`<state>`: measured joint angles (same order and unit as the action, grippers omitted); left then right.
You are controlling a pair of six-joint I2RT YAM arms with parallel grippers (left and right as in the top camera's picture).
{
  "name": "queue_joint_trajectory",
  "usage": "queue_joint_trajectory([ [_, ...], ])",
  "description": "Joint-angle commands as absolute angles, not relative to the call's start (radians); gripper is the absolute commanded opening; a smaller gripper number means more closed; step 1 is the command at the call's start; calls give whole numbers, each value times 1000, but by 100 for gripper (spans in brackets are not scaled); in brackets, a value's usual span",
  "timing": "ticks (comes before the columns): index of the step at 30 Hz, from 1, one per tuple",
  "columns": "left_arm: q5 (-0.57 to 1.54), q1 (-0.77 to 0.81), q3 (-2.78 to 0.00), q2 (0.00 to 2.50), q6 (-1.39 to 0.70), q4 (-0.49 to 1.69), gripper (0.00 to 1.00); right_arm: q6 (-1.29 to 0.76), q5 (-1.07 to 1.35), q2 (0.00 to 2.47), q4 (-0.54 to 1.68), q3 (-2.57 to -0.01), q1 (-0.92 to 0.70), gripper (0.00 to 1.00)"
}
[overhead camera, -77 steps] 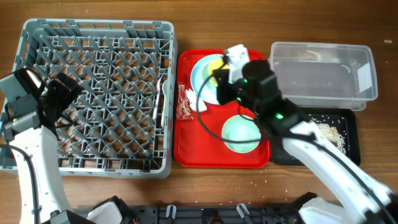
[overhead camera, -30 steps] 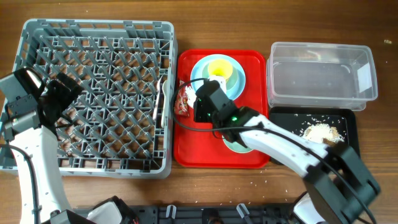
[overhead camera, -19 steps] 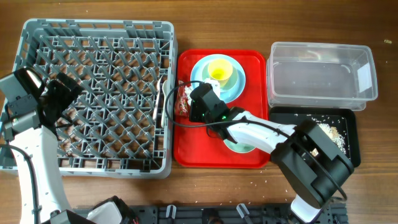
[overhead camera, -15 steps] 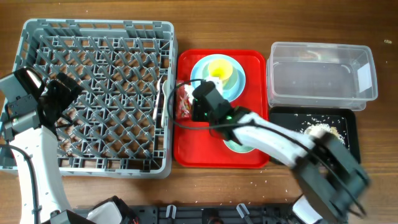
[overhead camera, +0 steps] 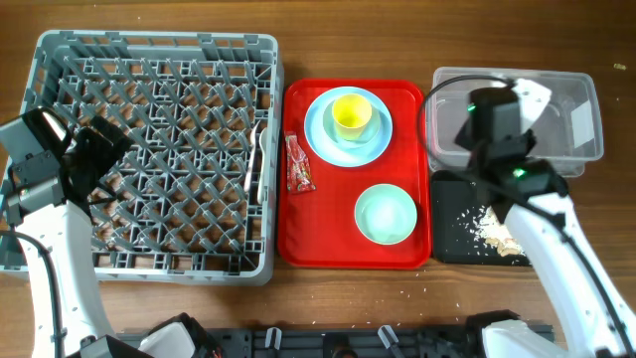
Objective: Sort waste into correct bins and load items into the dishwasher rack
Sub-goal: 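Carry the tissue right and drop it into the clear bin, then grasp the red candy wrapper on the tray with the right gripper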
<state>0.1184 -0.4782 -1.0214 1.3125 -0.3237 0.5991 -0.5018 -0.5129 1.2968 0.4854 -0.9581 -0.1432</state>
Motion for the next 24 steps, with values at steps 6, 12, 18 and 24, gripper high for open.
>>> queue_joint_trajectory([
  [6,123,-482,-1034,1311,-325,595,100,-278,-337,1340,489,-977,-52,93],
  [12,122,-482,-1034,1311,-325,595,100,-265,680,1122,582,-1000,-92,53],
  [18,122,-482,-1034,1311,-325,595,100,-357,323,1145,607,-957,-499,55],
  [24,122,-483,-1034,1311,-325,595,100,-429,-23,1411,317,-957,-873,62],
])
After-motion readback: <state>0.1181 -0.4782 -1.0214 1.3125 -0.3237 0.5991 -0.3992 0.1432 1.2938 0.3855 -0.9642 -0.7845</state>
